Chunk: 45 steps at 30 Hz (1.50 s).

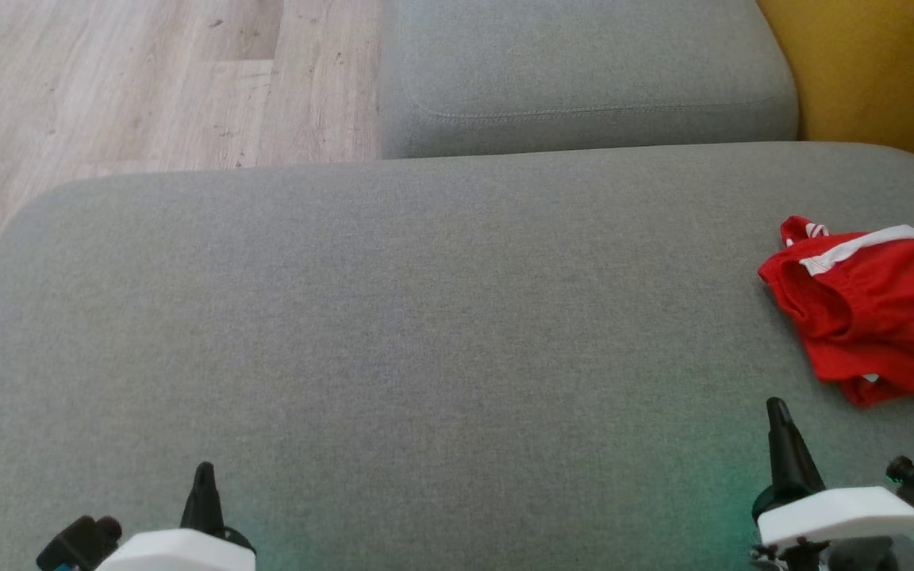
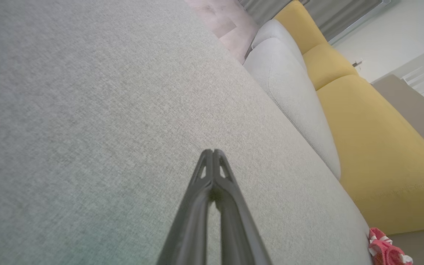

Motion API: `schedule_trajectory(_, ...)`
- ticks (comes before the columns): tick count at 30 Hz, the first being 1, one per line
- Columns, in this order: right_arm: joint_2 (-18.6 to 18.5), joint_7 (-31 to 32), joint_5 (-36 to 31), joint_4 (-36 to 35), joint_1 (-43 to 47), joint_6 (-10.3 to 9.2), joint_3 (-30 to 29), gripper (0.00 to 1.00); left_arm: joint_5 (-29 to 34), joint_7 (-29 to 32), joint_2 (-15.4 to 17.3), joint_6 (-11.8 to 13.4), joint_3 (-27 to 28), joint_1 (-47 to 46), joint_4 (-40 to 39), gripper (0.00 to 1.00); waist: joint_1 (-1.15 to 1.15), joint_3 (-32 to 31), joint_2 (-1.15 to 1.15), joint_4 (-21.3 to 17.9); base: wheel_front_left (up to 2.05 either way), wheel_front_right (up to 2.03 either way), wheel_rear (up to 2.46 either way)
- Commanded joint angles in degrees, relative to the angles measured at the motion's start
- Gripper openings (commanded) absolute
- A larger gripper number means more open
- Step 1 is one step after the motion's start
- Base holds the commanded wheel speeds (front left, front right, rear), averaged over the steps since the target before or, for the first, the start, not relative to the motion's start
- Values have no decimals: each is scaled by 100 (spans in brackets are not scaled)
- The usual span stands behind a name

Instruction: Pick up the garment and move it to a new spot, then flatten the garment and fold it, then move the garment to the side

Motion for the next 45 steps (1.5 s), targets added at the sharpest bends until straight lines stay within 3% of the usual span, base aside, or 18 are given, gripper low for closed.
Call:
schedule_trajectory(1, -123, 33, 183, -156, -297, 19, 4, 0, -106, 29, -9, -81, 216, -320, -133, 0, 0, 6, 0, -3, 0, 0, 0)
schedule_trajectory(45, -143, 436, 3102, -68, -832, 32, -348, 0, -1843, 706, -552, -927, 1539, -735, -95, 0, -1, 207, 0, -95, 0, 0, 0)
